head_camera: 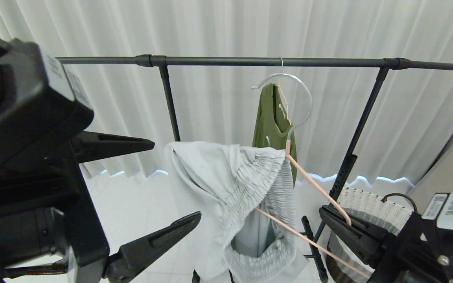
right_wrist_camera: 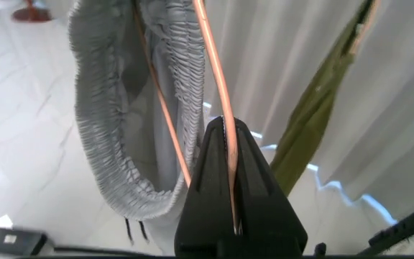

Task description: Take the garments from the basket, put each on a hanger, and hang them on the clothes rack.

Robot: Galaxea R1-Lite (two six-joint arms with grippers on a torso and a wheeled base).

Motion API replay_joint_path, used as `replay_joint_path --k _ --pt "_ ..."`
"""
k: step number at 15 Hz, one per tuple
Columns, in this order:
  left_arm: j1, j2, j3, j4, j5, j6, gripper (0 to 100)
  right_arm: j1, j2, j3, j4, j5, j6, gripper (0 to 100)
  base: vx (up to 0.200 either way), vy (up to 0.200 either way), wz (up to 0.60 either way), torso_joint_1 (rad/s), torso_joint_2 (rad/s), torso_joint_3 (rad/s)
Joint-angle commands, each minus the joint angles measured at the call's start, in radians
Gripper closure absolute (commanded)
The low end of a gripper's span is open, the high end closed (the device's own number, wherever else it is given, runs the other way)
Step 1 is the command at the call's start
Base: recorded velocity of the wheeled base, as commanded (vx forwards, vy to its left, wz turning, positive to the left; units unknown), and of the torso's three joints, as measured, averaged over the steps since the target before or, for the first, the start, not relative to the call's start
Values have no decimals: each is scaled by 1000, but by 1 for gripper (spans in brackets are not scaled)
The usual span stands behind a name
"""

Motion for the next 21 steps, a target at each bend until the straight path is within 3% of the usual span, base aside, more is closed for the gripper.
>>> replay_joint_path --k 1,3,5,8,10,16,17,21 --pt "125 2 10 0 -146 116 0 4 -45 39 0 7 -11 100 0 0 0 0 0 0" --pt "164 49 10 0 -284 196 0 37 -45 54 0 9 -23 100 0 0 0 0 0 0" --pt "165 106 8 -40 -361 219 0 73 -40 62 0 7 -26 100 0 0 0 0 0 0" --pt "171 186 22 -129 -409 227 0 90 -40 74 0 9 -29 100 0 0 0 0 0 0" --pt "178 204 35 -129 -465 228 0 100 -42 74 0 18 -46 100 0 0 0 0 0 0" --pt "204 189 96 -131 -508 228 0 101 -40 72 0 24 -63 100 0 0 0 0 0 0" --pt "208 187 94 -131 -522 228 100 103 -40 71 0 24 -65 100 0 0 0 0 0 0" --pt "210 187 97 -131 -525 228 100 101 -40 63 0 35 -85 100 0 0 0 0 0 0"
